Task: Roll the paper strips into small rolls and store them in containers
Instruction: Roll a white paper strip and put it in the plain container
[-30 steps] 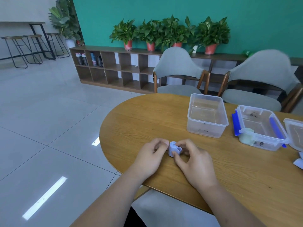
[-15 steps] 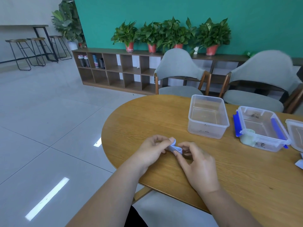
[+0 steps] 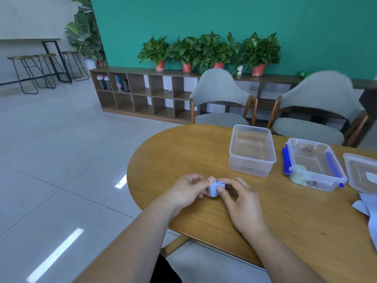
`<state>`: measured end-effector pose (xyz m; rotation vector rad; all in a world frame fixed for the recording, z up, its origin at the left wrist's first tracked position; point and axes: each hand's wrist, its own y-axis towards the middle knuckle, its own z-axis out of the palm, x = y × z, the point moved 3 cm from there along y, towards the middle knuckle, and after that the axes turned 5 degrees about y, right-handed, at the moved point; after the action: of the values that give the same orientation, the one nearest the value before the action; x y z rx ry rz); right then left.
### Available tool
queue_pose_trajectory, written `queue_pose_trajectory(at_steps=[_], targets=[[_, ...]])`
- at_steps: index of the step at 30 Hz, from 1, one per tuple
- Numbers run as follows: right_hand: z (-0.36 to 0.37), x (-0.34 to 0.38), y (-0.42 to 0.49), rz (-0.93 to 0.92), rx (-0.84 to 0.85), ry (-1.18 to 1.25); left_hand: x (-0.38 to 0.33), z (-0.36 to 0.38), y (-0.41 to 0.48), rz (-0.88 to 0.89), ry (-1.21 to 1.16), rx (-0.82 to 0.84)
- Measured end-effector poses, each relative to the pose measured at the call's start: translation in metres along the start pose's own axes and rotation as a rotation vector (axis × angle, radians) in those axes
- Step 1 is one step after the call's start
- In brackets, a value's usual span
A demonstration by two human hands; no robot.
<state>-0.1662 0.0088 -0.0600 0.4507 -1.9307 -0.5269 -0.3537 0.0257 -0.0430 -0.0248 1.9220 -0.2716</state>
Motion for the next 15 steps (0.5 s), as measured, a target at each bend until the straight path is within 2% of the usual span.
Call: queue_pose_trajectory(at_steps=[4, 6, 9, 12, 15], targets=[[-0.007, 0.004, 0.004, 0.199, 0.093, 0.247, -0.011, -0.001, -0.005, -0.003, 0.039, 0.038], [-0.015, 0.007, 0.007, 0.239, 0.109, 0.291, -0.018, 0.003, -0.008, -0.007, 0.041, 0.035], [-0.030, 0.014, 0.011, 0.254, 0.158, 0.247, -0.030, 0.012, -0.010, -0.002, 0.049, -0.005], [-0.045, 0.022, 0.011, 0.246, 0.212, 0.177, -0.050, 0.022, -0.014, 0.080, 0.029, -0.055], [-0.066, 0.032, 0.013, 0.241, 0.146, 0.181, -0.071, 0.031, -0.023, 0.197, -0.040, -0.064]])
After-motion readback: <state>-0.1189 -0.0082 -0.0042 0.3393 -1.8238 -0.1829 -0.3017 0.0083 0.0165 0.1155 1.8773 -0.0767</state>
